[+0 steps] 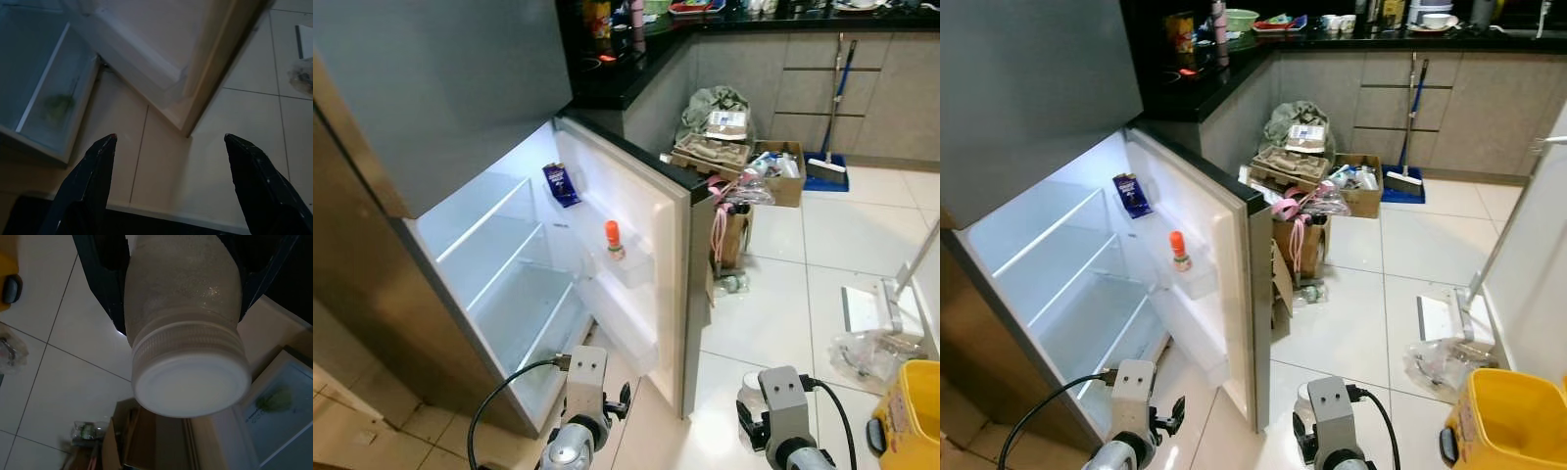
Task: Restocking fridge
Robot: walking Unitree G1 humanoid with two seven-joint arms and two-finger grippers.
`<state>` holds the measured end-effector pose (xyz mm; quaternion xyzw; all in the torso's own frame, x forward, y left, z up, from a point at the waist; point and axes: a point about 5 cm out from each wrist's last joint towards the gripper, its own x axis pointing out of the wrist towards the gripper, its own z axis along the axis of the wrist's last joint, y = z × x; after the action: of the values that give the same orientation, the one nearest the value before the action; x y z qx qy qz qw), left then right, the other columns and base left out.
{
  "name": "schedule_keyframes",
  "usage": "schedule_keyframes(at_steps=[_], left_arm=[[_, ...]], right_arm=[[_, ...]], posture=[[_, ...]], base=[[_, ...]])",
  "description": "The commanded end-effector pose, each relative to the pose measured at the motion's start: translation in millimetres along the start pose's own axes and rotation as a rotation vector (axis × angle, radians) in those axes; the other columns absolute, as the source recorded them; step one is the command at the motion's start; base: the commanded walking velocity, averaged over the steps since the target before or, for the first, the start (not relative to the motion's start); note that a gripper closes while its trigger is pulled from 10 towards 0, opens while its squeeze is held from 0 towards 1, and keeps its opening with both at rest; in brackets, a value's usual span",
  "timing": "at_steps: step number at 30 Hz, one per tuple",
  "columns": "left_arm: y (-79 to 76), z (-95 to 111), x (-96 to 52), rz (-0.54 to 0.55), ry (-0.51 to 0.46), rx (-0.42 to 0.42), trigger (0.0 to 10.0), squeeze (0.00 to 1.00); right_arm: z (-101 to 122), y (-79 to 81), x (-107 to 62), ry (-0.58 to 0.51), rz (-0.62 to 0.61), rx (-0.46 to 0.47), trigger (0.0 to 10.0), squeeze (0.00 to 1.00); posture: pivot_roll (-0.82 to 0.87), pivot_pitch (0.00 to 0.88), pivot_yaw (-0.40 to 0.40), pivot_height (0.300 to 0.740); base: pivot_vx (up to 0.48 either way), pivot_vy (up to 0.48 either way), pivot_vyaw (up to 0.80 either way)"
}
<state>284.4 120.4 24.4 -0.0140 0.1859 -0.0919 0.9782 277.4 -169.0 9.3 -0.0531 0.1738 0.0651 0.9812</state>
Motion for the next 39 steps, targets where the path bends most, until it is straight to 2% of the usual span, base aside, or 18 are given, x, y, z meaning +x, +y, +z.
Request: schedule_keyframes(at_steps=[1, 13, 22, 26, 39], left_arm=[[7.7, -10.0, -3.3, 0.027, 0.041, 0.021, 10.0, 0.00], [8.9, -10.5, -2.7, 0.026, 0.063, -0.007, 10.0, 0.00], [7.7, -9.6, -2.6, 0.017, 0.060, -0.009, 10.0, 0.00], [6.1, -10.4, -2.9, 0.011, 0.061, -0.007, 10.0, 0.00], [2.4, -9.0, -3.2, -0.010, 0.034, 0.025, 10.0, 0.00]], right_arm=[[5.4, 1.8, 1.6, -0.025, 0.003, 0.010, 10.0, 0.00], [2.0, 2.1, 0.3, -0.012, -0.001, 0.017, 10.0, 0.00], [1.0, 2.5, -0.6, -0.011, -0.003, 0.017, 10.0, 0.00], [-0.4, 1.0, -2.0, -0.009, -0.007, 0.015, 10.0, 0.00], [-2.9, 1.2, -3.9, -0.005, -0.008, 0.014, 10.0, 0.00]], posture=[[-0.08, 0.135, 0.061, 0.740], [-0.09, 0.137, 0.072, 0.740], [-0.09, 0.139, 0.076, 0.740], [-0.10, 0.136, 0.078, 0.740], [-0.10, 0.126, 0.081, 0.740]], base=[[0.000, 0.000, 0.00], [0.000, 0.000, 0.00], [0.283, 0.000, 0.00], [0.281, 0.000, 0.00], [0.000, 0.000, 0.00]])
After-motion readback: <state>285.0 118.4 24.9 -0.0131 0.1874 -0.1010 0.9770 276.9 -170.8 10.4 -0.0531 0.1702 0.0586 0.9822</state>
